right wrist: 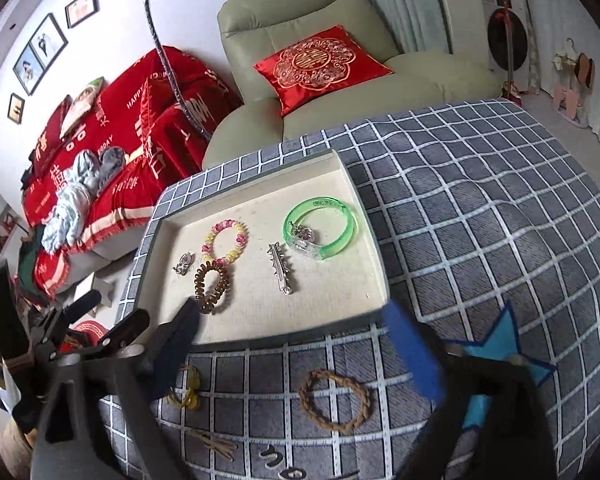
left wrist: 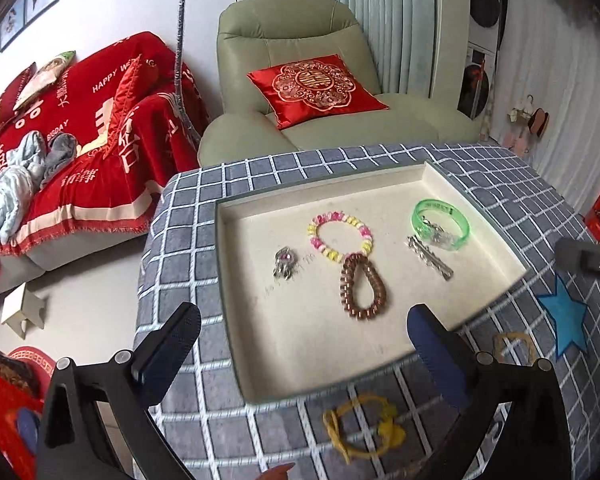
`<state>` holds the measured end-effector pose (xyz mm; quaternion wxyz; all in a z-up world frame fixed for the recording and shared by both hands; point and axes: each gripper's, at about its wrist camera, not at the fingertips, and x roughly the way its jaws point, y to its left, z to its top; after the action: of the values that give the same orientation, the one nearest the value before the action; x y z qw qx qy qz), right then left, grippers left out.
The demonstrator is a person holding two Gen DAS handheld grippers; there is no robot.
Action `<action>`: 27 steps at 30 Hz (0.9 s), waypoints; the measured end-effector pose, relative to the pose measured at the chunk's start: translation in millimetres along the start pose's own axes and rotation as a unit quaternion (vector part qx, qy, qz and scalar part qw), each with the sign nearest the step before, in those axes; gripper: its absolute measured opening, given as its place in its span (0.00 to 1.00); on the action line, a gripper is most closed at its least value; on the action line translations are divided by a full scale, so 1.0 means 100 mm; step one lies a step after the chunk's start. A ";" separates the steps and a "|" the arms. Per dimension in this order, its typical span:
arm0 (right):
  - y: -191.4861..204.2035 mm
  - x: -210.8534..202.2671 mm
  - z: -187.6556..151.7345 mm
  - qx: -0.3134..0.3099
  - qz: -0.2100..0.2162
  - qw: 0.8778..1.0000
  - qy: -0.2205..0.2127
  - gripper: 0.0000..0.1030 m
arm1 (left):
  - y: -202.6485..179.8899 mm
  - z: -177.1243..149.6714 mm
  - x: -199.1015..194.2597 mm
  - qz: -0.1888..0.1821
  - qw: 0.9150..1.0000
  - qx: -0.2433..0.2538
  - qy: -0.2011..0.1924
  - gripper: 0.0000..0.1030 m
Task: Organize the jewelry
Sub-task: 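Lift both tools out of the tray toward the remaining jewelry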
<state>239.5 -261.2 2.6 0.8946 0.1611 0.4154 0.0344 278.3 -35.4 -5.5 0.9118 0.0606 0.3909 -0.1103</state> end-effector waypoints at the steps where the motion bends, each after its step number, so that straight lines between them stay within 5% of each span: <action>1: -0.01 -0.03 -0.02 0.002 0.002 1.000 -0.004 1.00 | 0.00 -0.03 -0.04 -0.001 1.000 0.000 0.001 1.00; 14: -0.18 -0.14 -0.36 0.003 -0.009 0.999 0.042 1.00 | -0.02 -0.49 -0.13 -0.008 0.998 -0.027 0.055 1.00; 27: -0.36 -0.09 -0.75 -0.025 -0.067 0.994 0.083 1.00 | -0.03 -0.82 0.05 -0.020 0.993 -0.059 0.104 1.00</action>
<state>174.6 -277.7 -47.5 0.8611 0.1071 0.4970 -0.0016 223.7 -23.0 -65.5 0.8658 0.0104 0.4906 -0.0983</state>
